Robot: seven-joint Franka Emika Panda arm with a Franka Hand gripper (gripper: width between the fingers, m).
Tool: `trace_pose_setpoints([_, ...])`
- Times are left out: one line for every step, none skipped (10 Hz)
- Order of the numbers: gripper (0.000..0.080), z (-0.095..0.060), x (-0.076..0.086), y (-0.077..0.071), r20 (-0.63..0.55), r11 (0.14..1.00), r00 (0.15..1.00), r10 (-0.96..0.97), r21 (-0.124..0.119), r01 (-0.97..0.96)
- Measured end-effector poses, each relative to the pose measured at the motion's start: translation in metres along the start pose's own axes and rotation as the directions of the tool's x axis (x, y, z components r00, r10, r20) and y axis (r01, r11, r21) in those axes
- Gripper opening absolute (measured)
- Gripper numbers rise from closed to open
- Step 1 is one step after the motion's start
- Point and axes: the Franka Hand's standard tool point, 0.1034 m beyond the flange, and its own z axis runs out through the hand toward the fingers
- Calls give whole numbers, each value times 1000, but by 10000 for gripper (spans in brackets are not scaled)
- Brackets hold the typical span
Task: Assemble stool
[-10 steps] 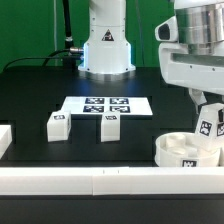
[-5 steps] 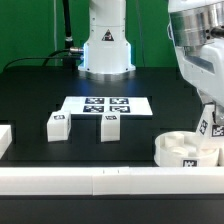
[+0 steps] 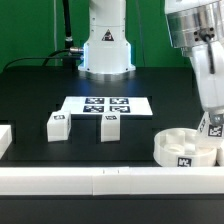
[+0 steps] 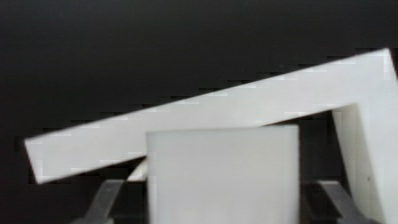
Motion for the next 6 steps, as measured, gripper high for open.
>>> trace_pose_setpoints([337,0,0,0,4,999,999,34,0,-34])
trace_pose_setpoints([337,0,0,0,6,999,999,38,0,-38])
trace_pose_setpoints([337,-3,-1,-1,11,1000,1000,17,4,-17])
trace_pose_setpoints([517,-9,-2,-3,15,1000,1000,-22,12,22])
trace_pose_setpoints([608,-16,-2,-3,18,998,998,-52,19,52])
trace_pose_setpoints([608,-27,-3,-1,20,996,996,-84,28,84])
